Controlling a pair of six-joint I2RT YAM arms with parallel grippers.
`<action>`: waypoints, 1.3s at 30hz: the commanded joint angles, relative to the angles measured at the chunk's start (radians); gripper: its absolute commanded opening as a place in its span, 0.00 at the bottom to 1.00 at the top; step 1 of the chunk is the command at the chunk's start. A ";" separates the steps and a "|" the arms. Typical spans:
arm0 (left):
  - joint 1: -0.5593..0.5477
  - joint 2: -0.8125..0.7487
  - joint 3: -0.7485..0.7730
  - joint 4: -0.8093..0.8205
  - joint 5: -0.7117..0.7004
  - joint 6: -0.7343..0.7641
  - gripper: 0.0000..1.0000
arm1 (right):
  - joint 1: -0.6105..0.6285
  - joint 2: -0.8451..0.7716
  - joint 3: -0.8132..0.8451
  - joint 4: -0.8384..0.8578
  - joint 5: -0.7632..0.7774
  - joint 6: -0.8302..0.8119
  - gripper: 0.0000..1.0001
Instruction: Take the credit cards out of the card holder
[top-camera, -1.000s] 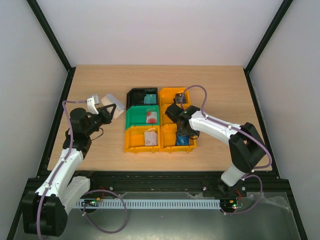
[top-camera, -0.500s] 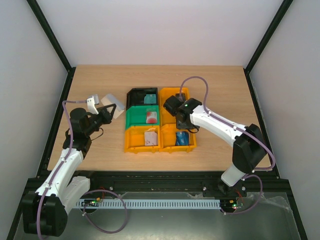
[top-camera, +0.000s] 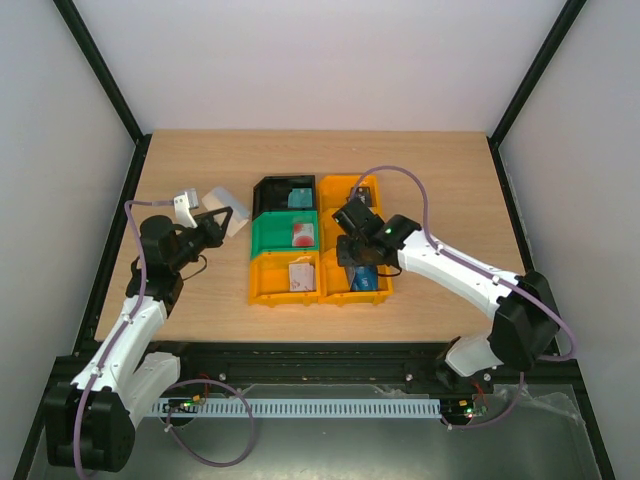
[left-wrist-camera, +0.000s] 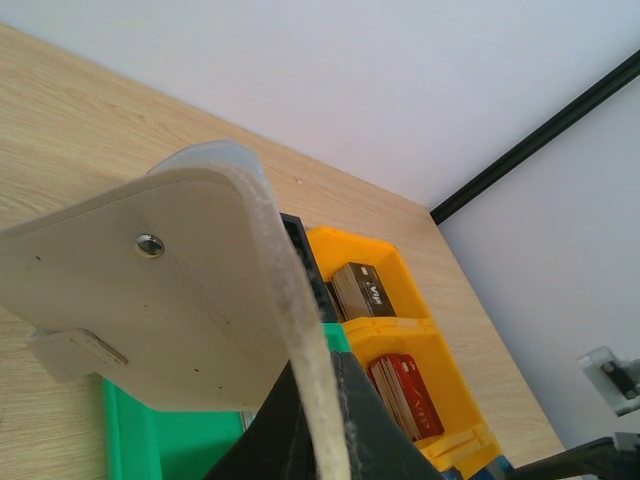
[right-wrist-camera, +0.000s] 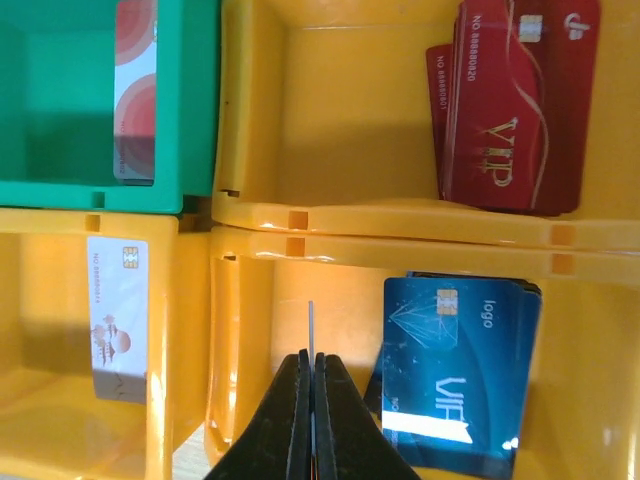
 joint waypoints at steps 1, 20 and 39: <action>0.007 -0.003 -0.005 0.046 0.005 0.017 0.02 | 0.010 -0.024 -0.087 0.166 -0.021 -0.014 0.02; 0.018 -0.017 -0.016 0.038 -0.001 0.026 0.02 | 0.021 -0.019 -0.231 0.176 0.249 0.010 0.01; 0.024 -0.004 -0.018 0.045 -0.003 0.031 0.02 | 0.076 0.017 -0.100 0.167 0.115 -0.109 0.01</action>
